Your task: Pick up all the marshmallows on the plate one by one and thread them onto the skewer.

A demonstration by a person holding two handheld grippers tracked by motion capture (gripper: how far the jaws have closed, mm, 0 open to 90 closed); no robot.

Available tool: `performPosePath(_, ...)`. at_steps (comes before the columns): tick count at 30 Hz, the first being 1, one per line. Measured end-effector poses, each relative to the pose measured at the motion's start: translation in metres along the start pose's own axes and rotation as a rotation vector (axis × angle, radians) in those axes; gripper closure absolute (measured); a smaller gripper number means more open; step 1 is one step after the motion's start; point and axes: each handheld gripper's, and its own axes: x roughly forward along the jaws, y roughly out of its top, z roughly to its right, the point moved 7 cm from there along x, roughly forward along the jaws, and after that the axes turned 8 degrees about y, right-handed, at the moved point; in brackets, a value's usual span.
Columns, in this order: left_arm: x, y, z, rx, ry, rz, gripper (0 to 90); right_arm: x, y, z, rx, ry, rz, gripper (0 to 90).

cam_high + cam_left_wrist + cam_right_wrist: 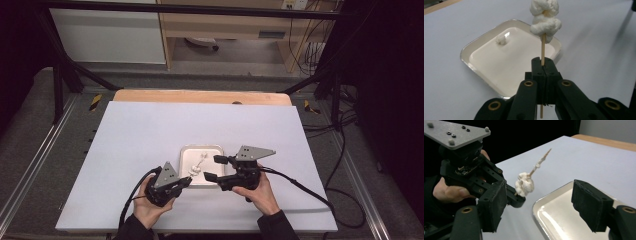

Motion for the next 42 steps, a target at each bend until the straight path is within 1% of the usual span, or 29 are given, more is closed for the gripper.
performPosePath(1, -0.001, 0.0, -0.002, -0.004, 0.004, 0.003, 89.2, -0.001, 0.0, 0.002, -0.002, -0.01, -0.007, 24.9)
performPosePath(4, -0.004, 0.0, -0.005, -0.009, 0.015, 0.01, 89.1, 0.0, -0.006, 0.01, -0.012, -0.066, -0.051, 19.8)
performPosePath(7, -0.005, -0.001, -0.008, -0.017, 0.02, 0.01, 89.1, 0.006, -0.012, 0.018, -0.014, -0.106, -0.08, 18.8)
performPosePath(10, -0.007, -0.003, -0.011, -0.021, 0.028, 0.009, 89.1, 0.015, -0.018, 0.034, -0.012, -0.167, -0.114, 21.5)
performPosePath(13, -0.008, -0.005, -0.015, -0.034, 0.034, 0.01, 89.1, 0.023, -0.024, 0.049, -0.004, -0.196, -0.147, 28.0)
performPosePath(15, -0.009, -0.006, -0.017, -0.035, 0.039, 0.009, 89.1, 0.03, -0.029, 0.058, -0.006, -0.213, -0.182, 32.1)
performPosePath(17, -0.009, -0.007, -0.019, -0.04, 0.041, 0.009, 89.0, 0.038, -0.032, 0.066, -0.009, -0.22, -0.218, 38.1)
performPosePath(18, -0.009, -0.007, -0.02, -0.041, 0.042, 0.01, 89.1, 0.041, -0.032, 0.069, -0.012, -0.223, -0.23, 39.4)
performPosePath(20, -0.01, -0.007, -0.021, -0.041, 0.042, 0.009, 89.0, 0.047, -0.033, 0.078, -0.009, -0.239, -0.247, 43.8)
performPosePath(22, -0.01, -0.008, -0.021, -0.044, 0.042, 0.009, 89.0, 0.053, -0.033, 0.086, 0.002, -0.247, -0.256, 47.6)
performPosePath(23, -0.01, -0.008, -0.021, -0.044, 0.042, 0.007, 89.0, 0.056, -0.033, 0.089, 0.0, -0.25, -0.262, 49.5)
performPosePath(26, -0.009, -0.009, -0.021, -0.045, 0.041, 0.004, 89.1, 0.067, -0.035, 0.1, -0.001, -0.259, -0.292, 52.4)
performPosePath(30, -0.009, -0.009, -0.023, -0.053, 0.038, 0.003, 89.1, 0.08, -0.039, 0.108, 0.002, -0.264, -0.323, 55.0)
performPosePath(32, -0.009, -0.008, -0.023, -0.054, 0.04, 0.006, 89.0, 0.083, -0.041, 0.111, 0.006, -0.263, -0.334, 56.7)
performPosePath(33, -0.009, -0.009, -0.023, -0.056, 0.04, 0.005, 89.1, 0.084, -0.044, 0.112, 0.0, -0.265, -0.347, 58.0)
performPosePath(36, -0.009, -0.009, -0.022, -0.055, 0.038, 0.004, 89.1, 0.085, -0.049, 0.114, -0.007, -0.264, -0.38, 66.5)
performPosePath(39, -0.009, -0.009, -0.022, -0.054, 0.037, 0.002, 89.0, 0.085, -0.051, 0.114, -0.021, -0.268, -0.389, 72.8)
performPosePath(41, -0.009, -0.009, -0.022, -0.053, 0.037, 0.002, 89.1, 0.085, -0.051, 0.113, -0.006, -0.264, -0.39, 74.7)
performPosePath(42, -0.009, -0.009, -0.022, -0.053, 0.037, 0.002, 89.1, 0.084, -0.05, 0.112, -0.009, -0.263, -0.387, 75.4)
